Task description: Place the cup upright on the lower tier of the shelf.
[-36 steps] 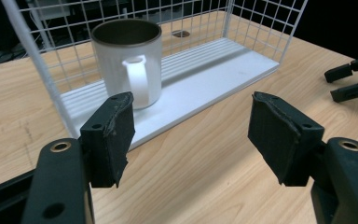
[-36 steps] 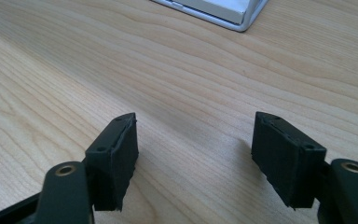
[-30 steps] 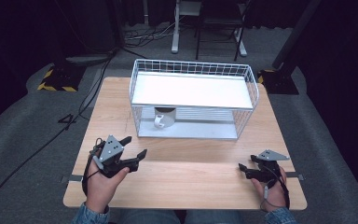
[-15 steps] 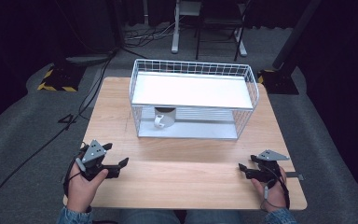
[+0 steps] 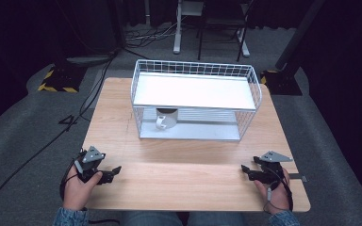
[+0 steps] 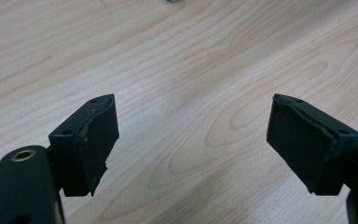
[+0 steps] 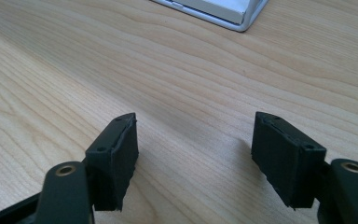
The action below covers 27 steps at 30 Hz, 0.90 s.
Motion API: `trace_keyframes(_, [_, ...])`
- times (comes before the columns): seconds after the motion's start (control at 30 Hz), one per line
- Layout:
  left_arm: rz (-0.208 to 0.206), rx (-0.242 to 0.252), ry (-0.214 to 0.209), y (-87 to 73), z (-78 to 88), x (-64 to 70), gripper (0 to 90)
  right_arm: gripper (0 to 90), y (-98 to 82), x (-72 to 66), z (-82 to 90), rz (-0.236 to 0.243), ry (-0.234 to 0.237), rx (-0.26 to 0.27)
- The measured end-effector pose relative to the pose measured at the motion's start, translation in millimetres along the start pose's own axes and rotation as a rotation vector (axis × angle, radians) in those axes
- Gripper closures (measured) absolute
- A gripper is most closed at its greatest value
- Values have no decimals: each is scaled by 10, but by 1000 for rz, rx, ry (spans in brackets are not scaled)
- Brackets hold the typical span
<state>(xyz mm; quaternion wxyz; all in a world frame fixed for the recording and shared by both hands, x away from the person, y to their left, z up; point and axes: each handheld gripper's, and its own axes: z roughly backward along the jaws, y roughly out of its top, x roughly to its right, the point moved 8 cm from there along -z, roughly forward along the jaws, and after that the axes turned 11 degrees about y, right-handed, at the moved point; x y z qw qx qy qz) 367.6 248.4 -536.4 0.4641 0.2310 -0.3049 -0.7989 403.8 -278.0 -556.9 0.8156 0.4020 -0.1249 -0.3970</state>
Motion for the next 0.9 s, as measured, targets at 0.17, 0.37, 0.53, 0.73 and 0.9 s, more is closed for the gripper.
trace_keyframes(0.17, [-12, -44, 5, -99, -72, -18, 172, 316, 0, 0, 0, 0, 0, 0])
trace_keyframes(0.37, [-38, -83, 27, -167, -159, -22, 172, 316, 0, 0, 0, 0, 0, 0])
trace_keyframes(0.53, [-39, -65, 15, -168, -184, -15, 156, 317, 0, -1, 0, 1, 0, 0])
trace_keyframes(0.73, [-29, -27, 22, -170, -230, -28, 83, 317, 1, 0, 0, 5, -3, 1])
trace_keyframes(0.9, [-28, -28, 23, -171, -231, -28, 80, 317, 0, -6, 0, 2, -2, 1])
